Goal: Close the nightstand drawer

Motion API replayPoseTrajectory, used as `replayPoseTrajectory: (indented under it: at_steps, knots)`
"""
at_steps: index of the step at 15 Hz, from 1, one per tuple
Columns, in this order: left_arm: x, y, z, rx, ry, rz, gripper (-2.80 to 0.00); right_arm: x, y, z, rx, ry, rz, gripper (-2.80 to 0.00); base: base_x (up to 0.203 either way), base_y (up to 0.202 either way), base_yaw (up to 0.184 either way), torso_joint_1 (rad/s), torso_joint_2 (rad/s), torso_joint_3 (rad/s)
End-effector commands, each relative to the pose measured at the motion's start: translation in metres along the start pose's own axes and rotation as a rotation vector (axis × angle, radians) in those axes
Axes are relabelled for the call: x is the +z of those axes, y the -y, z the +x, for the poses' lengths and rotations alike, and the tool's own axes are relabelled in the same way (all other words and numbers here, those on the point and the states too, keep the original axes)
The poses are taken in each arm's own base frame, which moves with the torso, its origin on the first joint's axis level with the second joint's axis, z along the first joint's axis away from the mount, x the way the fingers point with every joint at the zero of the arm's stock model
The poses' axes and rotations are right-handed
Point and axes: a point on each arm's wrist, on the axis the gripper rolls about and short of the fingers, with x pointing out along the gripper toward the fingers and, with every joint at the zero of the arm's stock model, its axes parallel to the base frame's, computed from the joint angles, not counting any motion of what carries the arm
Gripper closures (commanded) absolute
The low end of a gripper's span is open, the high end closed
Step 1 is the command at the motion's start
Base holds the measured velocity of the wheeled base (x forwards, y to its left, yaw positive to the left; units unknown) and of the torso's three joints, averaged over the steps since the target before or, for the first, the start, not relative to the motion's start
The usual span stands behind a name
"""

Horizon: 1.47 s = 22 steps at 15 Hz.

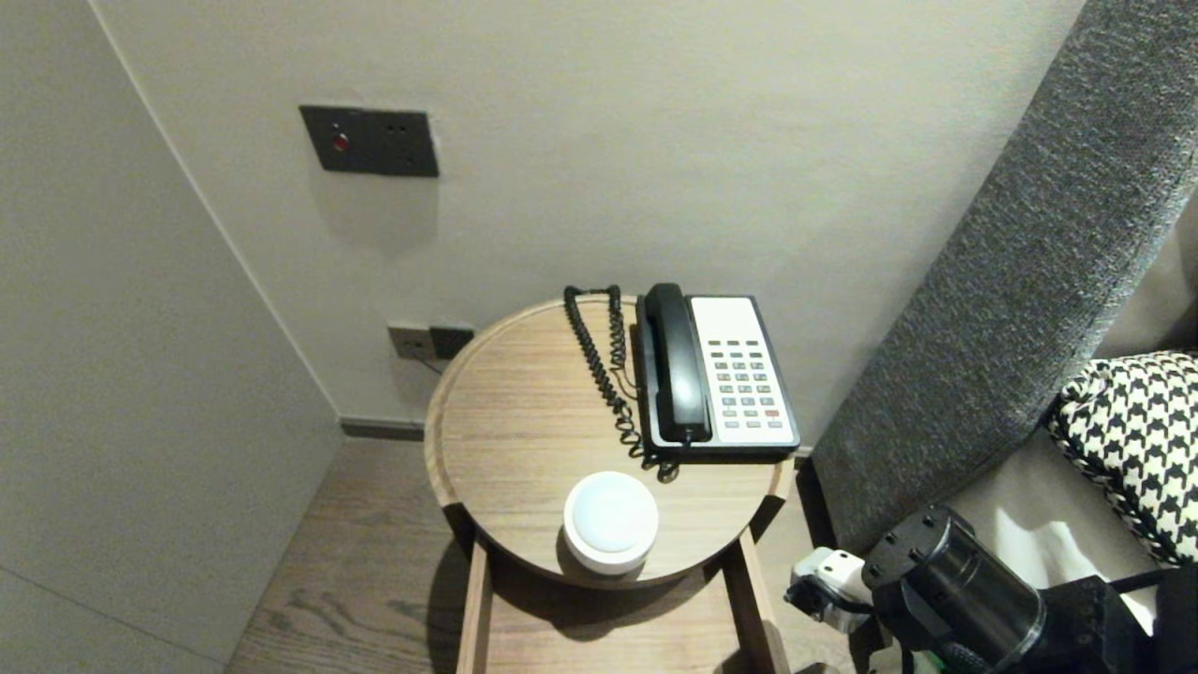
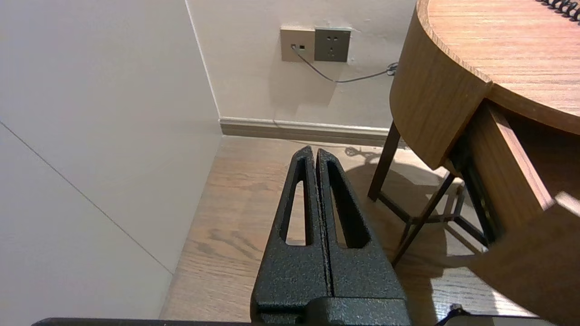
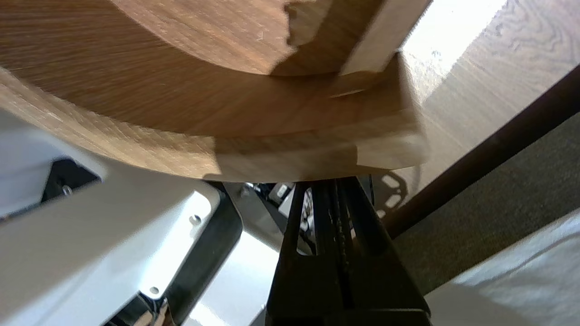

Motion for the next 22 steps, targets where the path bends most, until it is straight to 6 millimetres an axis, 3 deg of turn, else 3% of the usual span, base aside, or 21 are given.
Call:
replayPoseTrajectory:
  at_steps: [1,9,15,22]
  knots:
    - [0.000,0.000,0.000,0.001,0.002,0.000,0.00,0.008,-0.001,0.007,-0.013,-0.007,0.004,0.00,0.000,0.000,0.000,0.000,0.00,0.000]
    - [0.000,0.000,0.000,0.001,0.003,0.000,0.00,0.064,-0.002,0.020,-0.033,0.096,0.009,0.00,0.000,0.000,0.000,0.000,0.00,0.000]
    - [0.000,0.000,0.000,0.001,0.004,0.000,0.00,0.094,0.005,0.028,-0.049,0.141,0.025,0.00,0.000,0.000,0.000,0.000,0.00,0.000]
    - [0.000,0.000,0.000,0.001,0.004,0.000,0.00,0.100,0.007,0.022,-0.062,0.170,0.033,0.00,0.000,0.000,0.000,0.000,0.00,0.000]
